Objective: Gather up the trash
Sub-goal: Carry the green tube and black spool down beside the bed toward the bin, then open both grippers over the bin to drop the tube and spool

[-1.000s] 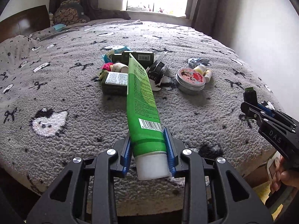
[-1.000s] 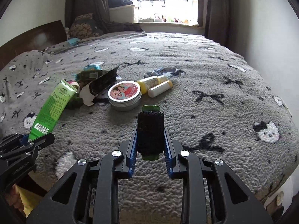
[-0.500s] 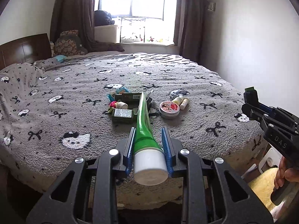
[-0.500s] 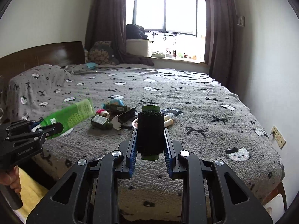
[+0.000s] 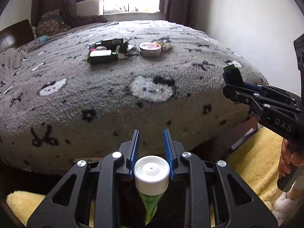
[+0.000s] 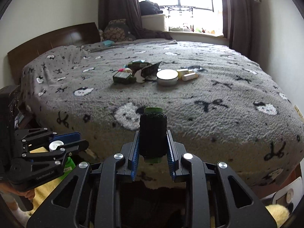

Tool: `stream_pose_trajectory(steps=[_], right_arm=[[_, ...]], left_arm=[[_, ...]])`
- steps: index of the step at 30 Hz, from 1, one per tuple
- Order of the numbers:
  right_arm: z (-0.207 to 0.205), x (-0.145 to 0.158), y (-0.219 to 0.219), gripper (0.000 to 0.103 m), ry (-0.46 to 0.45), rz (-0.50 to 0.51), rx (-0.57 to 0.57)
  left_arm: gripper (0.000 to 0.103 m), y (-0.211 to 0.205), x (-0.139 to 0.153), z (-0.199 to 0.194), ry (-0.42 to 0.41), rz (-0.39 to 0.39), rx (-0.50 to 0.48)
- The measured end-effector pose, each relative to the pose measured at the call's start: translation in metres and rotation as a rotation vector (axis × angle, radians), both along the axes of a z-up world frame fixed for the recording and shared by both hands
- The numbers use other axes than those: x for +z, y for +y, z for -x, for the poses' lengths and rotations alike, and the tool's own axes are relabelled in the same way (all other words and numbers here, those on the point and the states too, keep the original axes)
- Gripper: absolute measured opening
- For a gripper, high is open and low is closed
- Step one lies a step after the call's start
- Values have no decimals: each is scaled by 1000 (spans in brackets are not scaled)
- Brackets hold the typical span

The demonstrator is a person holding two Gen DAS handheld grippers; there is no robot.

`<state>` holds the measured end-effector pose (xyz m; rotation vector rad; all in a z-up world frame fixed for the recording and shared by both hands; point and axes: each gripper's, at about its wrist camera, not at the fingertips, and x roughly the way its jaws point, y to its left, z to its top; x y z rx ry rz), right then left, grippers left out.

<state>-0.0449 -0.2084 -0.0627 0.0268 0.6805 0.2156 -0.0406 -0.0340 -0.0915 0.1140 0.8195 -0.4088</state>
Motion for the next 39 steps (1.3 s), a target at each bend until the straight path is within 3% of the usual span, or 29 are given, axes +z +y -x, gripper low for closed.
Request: stream_pose_trajectory(steps=[9,15,19,32,35,39], right_arm=[[-15,-86,9,26,237,-35,20],[-22,-128,20,26,386,-55,64],[-26,-145,28,26,462,3,64],[-28,-170,40,27,560,17,79],[-26,-177,43,27,565,57,100],[-21,-186,52,27,587,60,120]], left_arm=[[24,-2,-74,-4,193,-15,-21],[24,-6,-108,-11,221,-43,-28],[24,-3,-124,-16,248,-60,-11],[24,5,-157,-21,374,-59,-10],[24,5,-163,-23,408,-21,0],[24,7,-162,-28,405,-13,10]])
